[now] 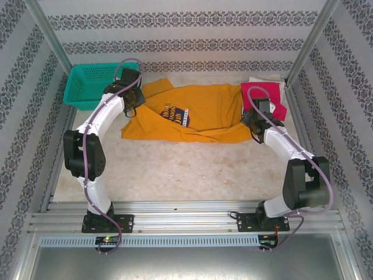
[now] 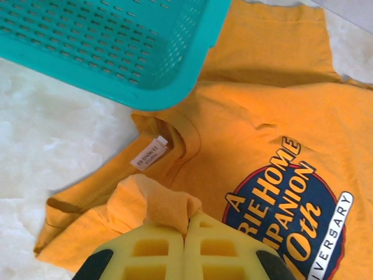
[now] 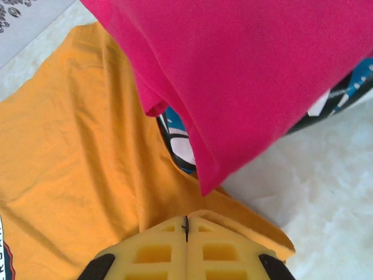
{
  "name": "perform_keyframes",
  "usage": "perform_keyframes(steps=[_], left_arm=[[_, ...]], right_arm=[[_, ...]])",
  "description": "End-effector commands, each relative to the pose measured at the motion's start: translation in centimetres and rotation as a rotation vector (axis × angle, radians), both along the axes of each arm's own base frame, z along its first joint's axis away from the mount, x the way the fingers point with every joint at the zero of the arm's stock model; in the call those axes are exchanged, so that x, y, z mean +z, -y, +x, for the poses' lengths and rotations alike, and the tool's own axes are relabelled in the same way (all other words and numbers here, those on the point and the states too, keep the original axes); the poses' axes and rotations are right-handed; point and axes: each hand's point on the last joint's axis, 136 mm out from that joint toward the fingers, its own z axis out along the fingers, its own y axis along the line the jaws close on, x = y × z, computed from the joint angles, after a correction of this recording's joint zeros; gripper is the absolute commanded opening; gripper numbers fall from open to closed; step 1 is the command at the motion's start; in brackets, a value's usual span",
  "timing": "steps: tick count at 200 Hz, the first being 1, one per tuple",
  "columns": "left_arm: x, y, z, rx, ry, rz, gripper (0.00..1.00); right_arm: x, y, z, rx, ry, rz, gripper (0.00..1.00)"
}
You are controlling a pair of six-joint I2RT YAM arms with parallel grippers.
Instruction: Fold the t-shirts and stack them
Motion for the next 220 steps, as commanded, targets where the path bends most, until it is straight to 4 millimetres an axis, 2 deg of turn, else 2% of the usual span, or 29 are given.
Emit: perform_keyframes(steps=[1, 43, 113, 220], left_arm=[[2.2, -2.3, -0.9, 0.03, 0.02, 0.06, 0.0], [3.3, -3.1, -1.8, 0.047, 0.046, 0.07, 0.0], [3.3, -3.9, -2.0, 0.061, 0.038, 0.087, 0.0], [1.7, -3.2, 0.0, 0.047, 0.008, 0.06, 0.0]], right_arm=[[0.9, -0.6, 1.7, 0.046, 0.023, -0.015, 0.0], [0.3, -1.6, 3.3, 0.088, 0.011, 0.008, 0.0], [-0.2, -1.6, 5.4, 0.109, 0.004, -0.022, 0.0], [-1.0, -2.7, 8.7, 0.172, 0.005, 0.011, 0.0]])
